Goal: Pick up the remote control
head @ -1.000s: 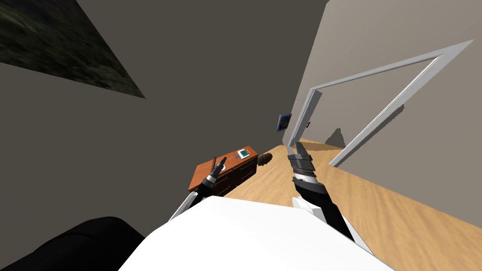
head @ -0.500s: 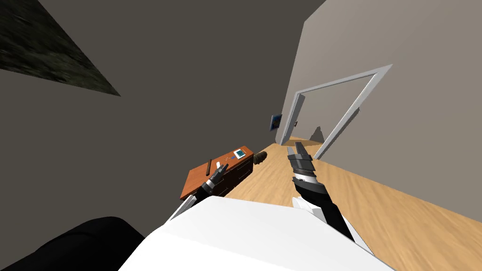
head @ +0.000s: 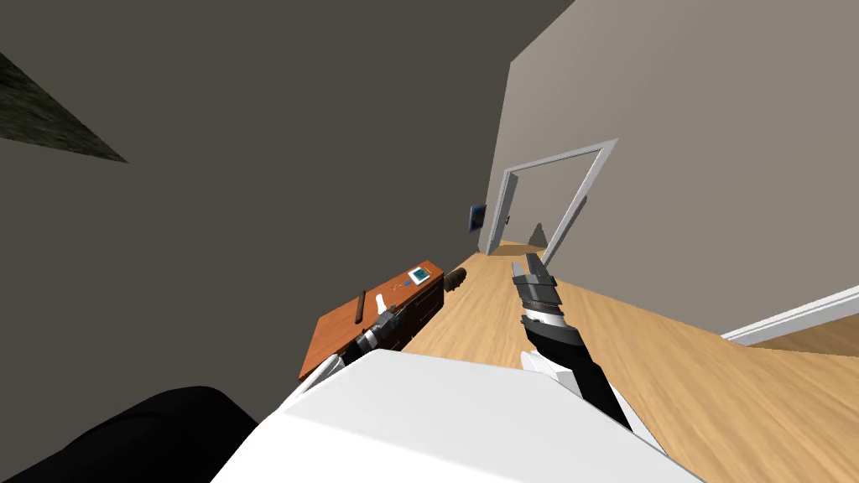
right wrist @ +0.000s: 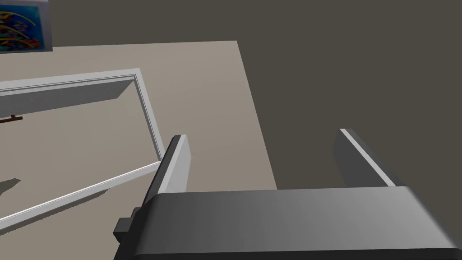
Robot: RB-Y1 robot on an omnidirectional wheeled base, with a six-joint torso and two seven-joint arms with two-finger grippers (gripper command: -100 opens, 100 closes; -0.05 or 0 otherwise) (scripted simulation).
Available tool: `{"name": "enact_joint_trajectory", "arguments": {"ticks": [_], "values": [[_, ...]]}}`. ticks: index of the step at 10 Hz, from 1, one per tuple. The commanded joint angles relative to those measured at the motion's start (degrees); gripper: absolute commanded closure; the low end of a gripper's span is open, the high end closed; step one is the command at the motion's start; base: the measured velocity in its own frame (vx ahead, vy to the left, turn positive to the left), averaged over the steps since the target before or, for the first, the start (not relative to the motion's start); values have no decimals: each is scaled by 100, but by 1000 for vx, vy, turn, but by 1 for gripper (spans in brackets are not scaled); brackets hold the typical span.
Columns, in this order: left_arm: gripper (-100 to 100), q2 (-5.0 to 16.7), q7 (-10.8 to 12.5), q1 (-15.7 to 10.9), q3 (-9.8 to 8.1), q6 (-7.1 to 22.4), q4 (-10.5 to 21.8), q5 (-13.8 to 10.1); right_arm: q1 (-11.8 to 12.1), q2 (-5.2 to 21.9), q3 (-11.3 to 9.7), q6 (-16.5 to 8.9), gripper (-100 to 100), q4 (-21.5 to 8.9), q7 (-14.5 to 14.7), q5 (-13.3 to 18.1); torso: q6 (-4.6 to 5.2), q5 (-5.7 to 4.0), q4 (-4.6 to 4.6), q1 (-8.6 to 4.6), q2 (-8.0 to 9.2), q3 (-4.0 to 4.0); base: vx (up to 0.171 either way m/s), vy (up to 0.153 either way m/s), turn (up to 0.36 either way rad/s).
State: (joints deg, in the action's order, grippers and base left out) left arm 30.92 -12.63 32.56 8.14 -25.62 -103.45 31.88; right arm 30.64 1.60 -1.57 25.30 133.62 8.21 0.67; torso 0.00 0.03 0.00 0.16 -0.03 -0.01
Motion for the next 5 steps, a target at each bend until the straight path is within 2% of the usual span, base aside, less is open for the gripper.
{"name": "enact_joint_trajectory", "arguments": {"ticks": [1,2,3,4,5], "values": [[-100,72,-106,51,77,65,43,286,0,0,0,0,0,0,0,0,0,0,0,0,0,0,5,16,-154],[-100,72,-106,51,77,65,43,367,1,0,1,0,0,0,0,0,-5,0,0,0,-1,0,3,9,31],[-100,274,-262,87,162,92,262,582,2,0,1,0,0,0,0,0,-7,-1,0,-4,0,0,11,3,-320],[-100,274,-262,87,162,92,262,732,0,0,0,0,0,0,0,0,1,-1,0,-3,-2,-1,9,18,-164],[-100,464,-419,118,251,118,483,906,1,0,1,0,0,0,0,0,-6,0,-1,0,-3,-1,15,17,-306]]}}
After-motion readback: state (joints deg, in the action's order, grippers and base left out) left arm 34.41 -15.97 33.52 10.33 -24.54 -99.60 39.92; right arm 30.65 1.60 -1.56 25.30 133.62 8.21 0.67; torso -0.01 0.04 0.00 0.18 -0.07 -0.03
